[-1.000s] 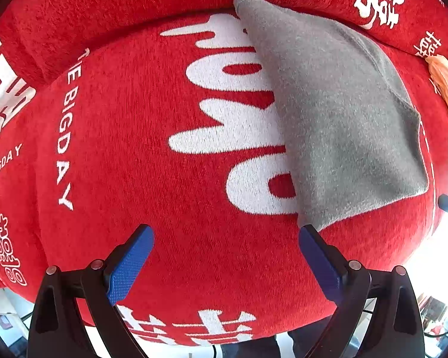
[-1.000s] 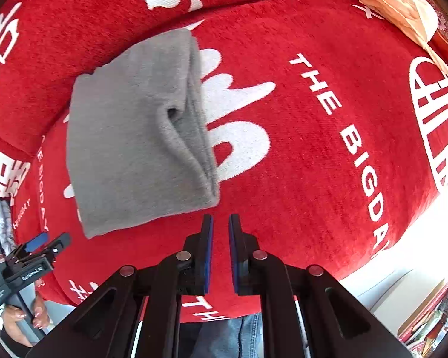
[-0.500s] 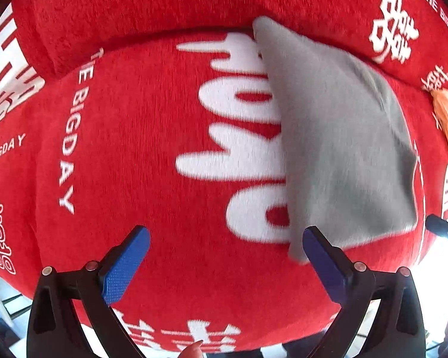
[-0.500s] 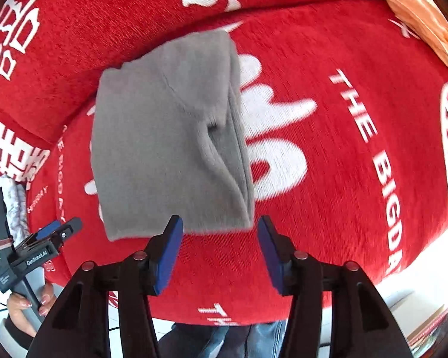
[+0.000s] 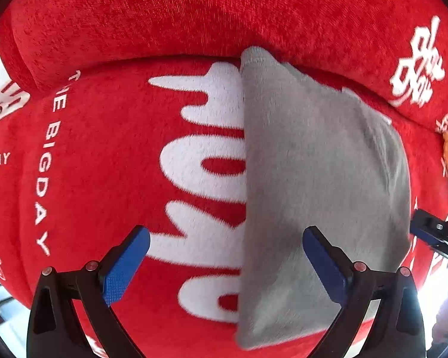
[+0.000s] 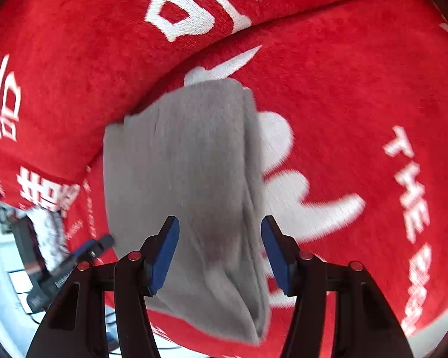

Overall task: Fold small clothes
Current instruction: 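Regrasp the folded sweater edge with the right tool and straighten it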

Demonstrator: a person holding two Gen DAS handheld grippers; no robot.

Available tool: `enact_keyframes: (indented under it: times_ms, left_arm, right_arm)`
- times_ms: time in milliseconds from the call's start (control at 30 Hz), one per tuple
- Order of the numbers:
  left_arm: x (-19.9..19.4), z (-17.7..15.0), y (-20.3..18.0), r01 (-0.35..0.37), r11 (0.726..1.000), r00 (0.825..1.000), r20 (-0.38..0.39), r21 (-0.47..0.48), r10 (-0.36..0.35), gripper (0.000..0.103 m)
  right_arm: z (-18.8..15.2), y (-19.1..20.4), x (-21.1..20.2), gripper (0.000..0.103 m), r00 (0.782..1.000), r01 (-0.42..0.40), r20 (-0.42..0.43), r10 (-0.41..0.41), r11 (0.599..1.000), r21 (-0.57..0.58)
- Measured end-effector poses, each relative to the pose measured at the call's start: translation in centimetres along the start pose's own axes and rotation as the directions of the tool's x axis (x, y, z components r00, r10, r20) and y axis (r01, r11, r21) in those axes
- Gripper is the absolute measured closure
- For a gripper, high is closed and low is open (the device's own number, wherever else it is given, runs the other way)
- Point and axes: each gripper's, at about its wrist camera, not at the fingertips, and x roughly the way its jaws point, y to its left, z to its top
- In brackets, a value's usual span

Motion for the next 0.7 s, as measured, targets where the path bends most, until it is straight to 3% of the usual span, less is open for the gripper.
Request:
enact_keyframes:
  times_ms: [33, 67, 100, 267, 400, 600, 633, 667, 700]
  left_arm:
    - [0.1, 0.4, 0.0, 0.007, 1.000, 1.000, 0.002, -0.010, -0.007, 0.001]
    - [0.2, 0.9, -0.1, 0.012, 1.000, 1.000, 0.006, -0.018, -0.012, 0.001]
    - [0.2, 1.1, -0.1, 0.016, 1.000, 1.000, 0.009, -0.021, -0.015, 0.001]
    - [1.3, 2.1, -0.9, 0.010, 1.000, 1.000, -0.011, 0.003, -0.010, 0.001]
    - [2.3, 2.6, -1.7, 0.014, 1.000, 0.999, -0.036, 0.018, -0.013, 0.001]
    - [2.6, 2.8, -2.4, 0.009, 0.999, 0.999, -0.042, 0.032, -0.008, 0.001]
    - [2.7, 2.9, -2.5, 0.009, 0.999, 0.999, -0.043, 0.032, -0.007, 0.001]
    - [2.6, 2.8, -2.6, 0.008, 0.999, 0.999, -0.044, 0.032, -0.007, 0.001]
    - [2.5, 2.7, -2.8, 0.007, 0.999, 0.999, -0.045, 0.031, -0.006, 0.001]
  right_arm:
    - [0.7, -0.1, 0.7, 0.065, 1.000, -0.019, -0.009, 0.019, 1.000, 0.009]
    - [1.1, 0.0, 1.1, 0.094, 1.000, -0.017, -0.023, 0.017, 1.000, -0.001]
    - [1.3, 0.2, 1.3, 0.095, 0.999, 0.001, -0.039, -0.002, 1.000, -0.017]
    - [1.2, -0.4, 1.5, 0.095, 0.997, 0.052, -0.054, -0.055, 0.997, -0.064]
    - [1.1, -1.8, 1.1, 0.094, 0.998, -0.016, -0.063, 0.015, 1.000, -0.015]
    - [1.2, -1.9, 0.3, 0.088, 0.995, -0.056, -0.087, 0.052, 0.998, -0.043]
    - [1.2, -2.0, 0.1, 0.079, 0.995, -0.056, -0.089, 0.052, 0.997, -0.047]
    - [1.2, -2.0, 0.0, 0.061, 0.995, -0.055, -0.090, 0.050, 0.997, -0.046]
    - [1.2, -2.2, -0.2, 0.050, 0.995, -0.053, -0.090, 0.049, 0.998, -0.044]
